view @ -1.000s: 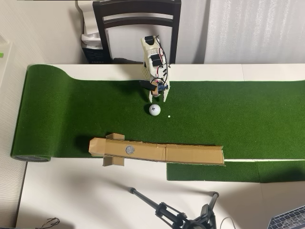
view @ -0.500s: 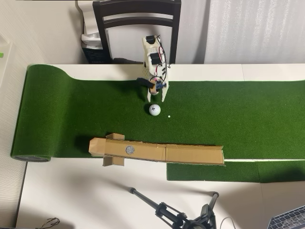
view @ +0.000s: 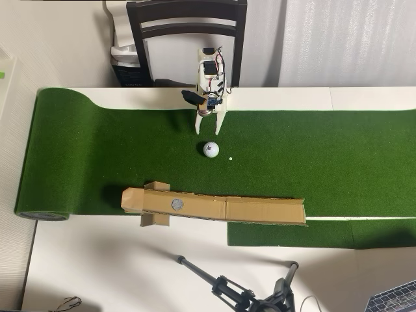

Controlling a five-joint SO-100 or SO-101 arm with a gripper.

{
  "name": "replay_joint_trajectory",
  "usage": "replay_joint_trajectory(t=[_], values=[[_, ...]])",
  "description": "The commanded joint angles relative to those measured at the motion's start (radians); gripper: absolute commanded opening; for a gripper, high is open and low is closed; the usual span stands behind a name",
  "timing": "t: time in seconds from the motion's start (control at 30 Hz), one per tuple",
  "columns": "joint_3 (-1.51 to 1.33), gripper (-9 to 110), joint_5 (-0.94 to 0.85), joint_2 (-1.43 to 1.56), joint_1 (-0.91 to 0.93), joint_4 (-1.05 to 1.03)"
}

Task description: Pick up the golf ball and place it on the gray mark at the back.

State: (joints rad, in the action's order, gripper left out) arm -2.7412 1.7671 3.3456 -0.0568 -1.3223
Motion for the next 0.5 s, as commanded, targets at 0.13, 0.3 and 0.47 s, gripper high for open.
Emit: replay_joint_trajectory(t=[0.13, 0.3, 0.47], values=[[0.081, 29, -0.011, 0.055, 0.035, 0.193], [0.072, 28, -0.008, 0.054, 0.035, 0.202], [0.08, 28, -0.011, 0.052, 0.035, 0.198]])
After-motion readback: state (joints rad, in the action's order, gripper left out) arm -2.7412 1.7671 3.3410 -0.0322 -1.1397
